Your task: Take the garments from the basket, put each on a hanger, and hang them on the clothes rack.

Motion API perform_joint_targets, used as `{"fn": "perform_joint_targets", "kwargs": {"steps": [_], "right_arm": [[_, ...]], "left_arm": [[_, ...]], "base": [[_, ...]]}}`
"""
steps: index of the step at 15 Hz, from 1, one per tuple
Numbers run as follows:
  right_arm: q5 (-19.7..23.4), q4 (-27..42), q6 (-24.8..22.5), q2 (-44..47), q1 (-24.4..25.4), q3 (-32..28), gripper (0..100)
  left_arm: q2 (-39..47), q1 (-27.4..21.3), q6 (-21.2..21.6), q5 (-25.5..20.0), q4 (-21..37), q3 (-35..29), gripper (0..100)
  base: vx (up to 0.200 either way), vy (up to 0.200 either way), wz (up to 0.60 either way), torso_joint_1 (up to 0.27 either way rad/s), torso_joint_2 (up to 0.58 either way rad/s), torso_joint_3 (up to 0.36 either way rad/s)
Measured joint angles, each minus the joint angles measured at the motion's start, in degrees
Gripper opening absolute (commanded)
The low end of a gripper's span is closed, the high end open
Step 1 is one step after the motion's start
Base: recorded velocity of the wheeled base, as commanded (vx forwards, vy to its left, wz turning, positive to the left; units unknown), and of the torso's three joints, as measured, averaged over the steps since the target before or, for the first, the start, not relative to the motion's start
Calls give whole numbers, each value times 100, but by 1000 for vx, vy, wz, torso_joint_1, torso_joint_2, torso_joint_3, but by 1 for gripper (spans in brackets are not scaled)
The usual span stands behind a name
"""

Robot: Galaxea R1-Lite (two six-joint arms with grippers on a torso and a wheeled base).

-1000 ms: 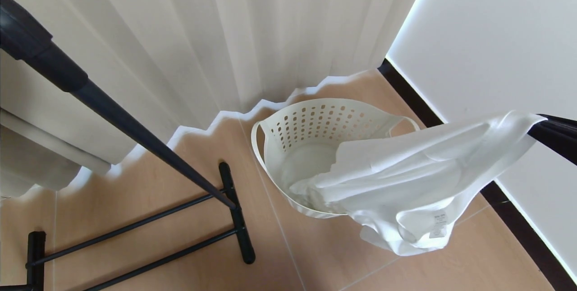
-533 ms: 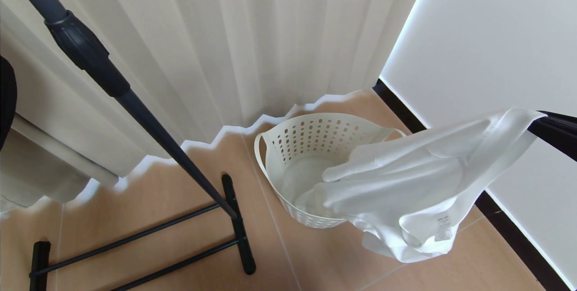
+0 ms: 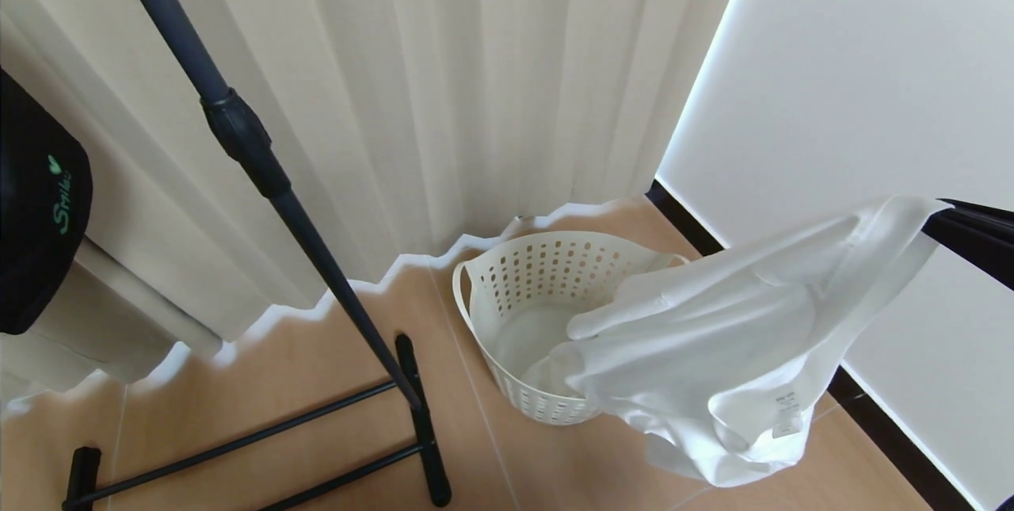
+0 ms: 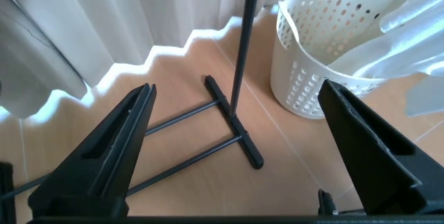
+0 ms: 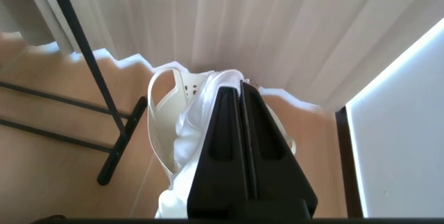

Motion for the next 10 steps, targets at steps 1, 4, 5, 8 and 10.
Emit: {"fn": "perform_joint_targets", "kwargs": {"steps": [1,4,5,8,10], "right_arm": [[22,0,-1,0,0,5,0],[39,0,-1,5,-5,18,0],[39,0,0,5,-5,22,0],[37,0,-1,5,-5,29,0],[37,0,-1,5,-2,30,0]], "left_arm": [[0,0,-1,1,0,0,100],[0,0,-1,0,0,-2,100],[0,0,0,0,-2,-2,100],[0,0,-1,1,0,-5,100],[0,0,0,1,-2,-5,100]], "base": [[0,0,0,12,-403,-183],[0,0,0,30,-429,-181],[0,0,0,80,-437,-168],[0,0,0,102,-452,-163],[0,0,0,119,-471,-151]]}}
